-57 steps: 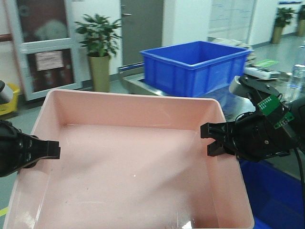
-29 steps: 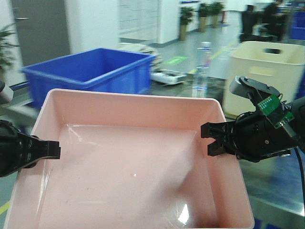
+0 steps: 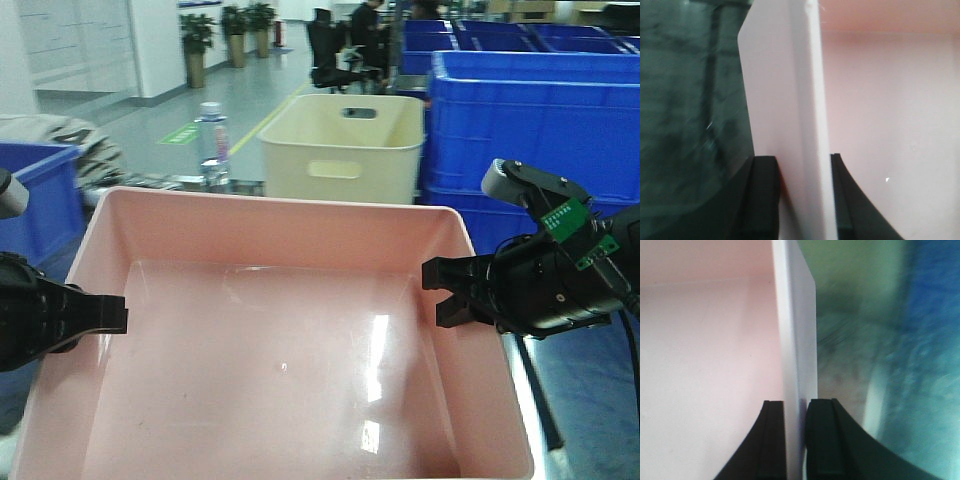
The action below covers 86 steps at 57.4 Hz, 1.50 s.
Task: Grab pink bin and stack on right shelf
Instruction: 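Hold the pink bin with both grippers while the base drives to the table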
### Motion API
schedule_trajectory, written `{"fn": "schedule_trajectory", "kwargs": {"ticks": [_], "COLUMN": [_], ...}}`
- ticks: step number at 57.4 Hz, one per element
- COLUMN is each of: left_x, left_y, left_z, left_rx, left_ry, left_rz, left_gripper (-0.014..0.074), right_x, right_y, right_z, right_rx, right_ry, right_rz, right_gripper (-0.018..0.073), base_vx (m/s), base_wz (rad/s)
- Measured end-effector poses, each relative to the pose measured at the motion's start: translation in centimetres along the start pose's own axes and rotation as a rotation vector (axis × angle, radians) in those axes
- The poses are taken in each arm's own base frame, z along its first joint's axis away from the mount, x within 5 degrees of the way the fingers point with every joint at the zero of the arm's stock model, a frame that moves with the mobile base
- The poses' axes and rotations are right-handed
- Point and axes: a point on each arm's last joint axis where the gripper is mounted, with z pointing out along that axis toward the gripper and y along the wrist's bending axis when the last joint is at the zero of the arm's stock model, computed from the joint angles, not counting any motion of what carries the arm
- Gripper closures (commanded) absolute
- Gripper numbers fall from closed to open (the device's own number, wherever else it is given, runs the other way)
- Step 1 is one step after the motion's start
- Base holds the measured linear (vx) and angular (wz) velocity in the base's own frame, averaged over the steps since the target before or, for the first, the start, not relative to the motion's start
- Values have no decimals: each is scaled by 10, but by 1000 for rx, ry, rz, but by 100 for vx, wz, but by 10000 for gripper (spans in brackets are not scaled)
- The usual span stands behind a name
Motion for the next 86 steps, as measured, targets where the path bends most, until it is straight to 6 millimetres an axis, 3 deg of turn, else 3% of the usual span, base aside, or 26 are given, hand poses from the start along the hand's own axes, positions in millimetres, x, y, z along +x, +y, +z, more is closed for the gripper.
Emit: {"fn": "schedule_trajectory", "kwargs": {"ticks": [31, 86], "left_x": [0, 0], "left_y": [0, 0], "left_z": [0, 0], "left_rx": [0, 0], "left_ry": [-1, -1], "left_rz": [0, 0], "left_gripper": [598, 598], "right_x": [0, 0], "right_y": [0, 0], "right_z": [0, 0], "right_rx": [1, 1], "right_ry": [0, 0], "right_rz": [-1, -1], "right_gripper": [568, 568], "base_vx": [23, 3], "base_wz": [-31, -2]}}
